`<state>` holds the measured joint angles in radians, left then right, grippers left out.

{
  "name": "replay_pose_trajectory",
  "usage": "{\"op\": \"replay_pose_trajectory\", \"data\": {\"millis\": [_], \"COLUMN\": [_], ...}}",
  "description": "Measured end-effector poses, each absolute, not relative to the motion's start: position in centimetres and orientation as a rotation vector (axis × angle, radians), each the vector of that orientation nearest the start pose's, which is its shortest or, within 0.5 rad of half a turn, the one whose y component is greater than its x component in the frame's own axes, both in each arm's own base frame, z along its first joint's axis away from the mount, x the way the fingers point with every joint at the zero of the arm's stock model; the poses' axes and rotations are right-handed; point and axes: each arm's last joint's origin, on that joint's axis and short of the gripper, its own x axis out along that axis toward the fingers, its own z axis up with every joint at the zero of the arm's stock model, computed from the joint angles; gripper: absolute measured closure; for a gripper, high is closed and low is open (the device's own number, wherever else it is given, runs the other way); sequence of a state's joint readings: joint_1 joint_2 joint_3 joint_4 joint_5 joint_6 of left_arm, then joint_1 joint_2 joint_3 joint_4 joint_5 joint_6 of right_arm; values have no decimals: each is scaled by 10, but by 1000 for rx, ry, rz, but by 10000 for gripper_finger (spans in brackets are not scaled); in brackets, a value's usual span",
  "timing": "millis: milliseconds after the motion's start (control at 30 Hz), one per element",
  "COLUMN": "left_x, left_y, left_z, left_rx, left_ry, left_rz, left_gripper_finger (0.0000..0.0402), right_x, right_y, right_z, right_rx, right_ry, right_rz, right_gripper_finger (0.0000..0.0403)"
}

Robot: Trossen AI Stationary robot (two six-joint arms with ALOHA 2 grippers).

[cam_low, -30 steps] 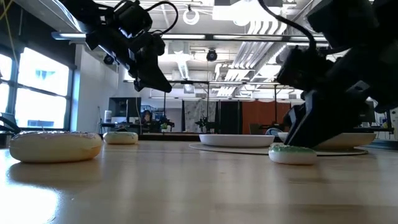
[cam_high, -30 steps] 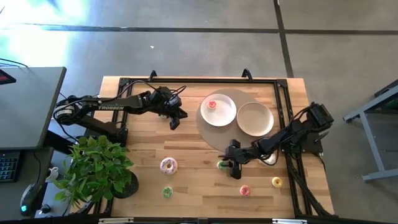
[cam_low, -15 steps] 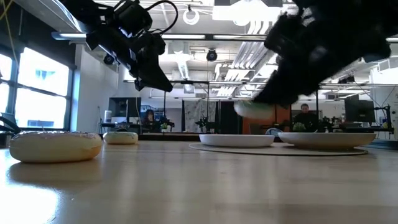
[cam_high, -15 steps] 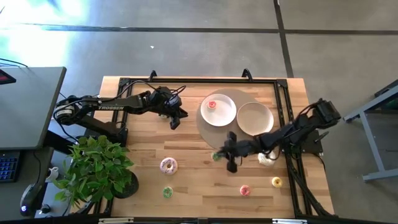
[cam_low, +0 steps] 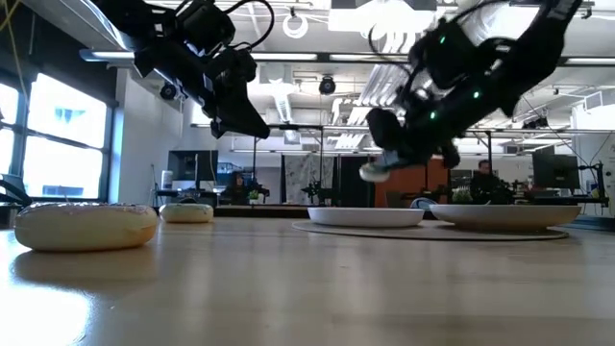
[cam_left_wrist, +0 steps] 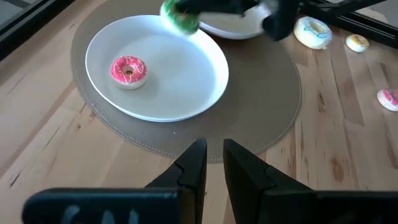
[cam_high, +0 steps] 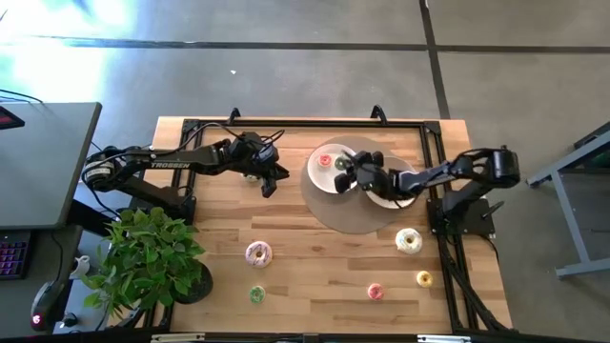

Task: Pick & Place donuts
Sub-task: Put the top small green donut on the white plate

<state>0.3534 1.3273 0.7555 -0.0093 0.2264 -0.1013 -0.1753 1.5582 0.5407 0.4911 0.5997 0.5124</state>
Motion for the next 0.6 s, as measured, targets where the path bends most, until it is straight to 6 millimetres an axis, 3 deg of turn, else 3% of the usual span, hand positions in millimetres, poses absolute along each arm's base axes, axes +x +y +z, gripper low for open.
{"op": "replay_pose_trajectory", "data": {"millis": [200, 600], "left_x": [260, 260], "left_y": [89, 89], "left_z": [225, 225], "left_rx": [-265, -232], "left_ry": [552, 553], "left_rz": [151, 143], "left_gripper_finger": [349, 349], "right_x": [265, 261], "right_y": [-89, -103], "right_z": [121, 120], "right_rx": [387, 410], "right_ry": [421, 427], "right_rz": [-893, -895], "right_gripper_finger": [394, 338]}}
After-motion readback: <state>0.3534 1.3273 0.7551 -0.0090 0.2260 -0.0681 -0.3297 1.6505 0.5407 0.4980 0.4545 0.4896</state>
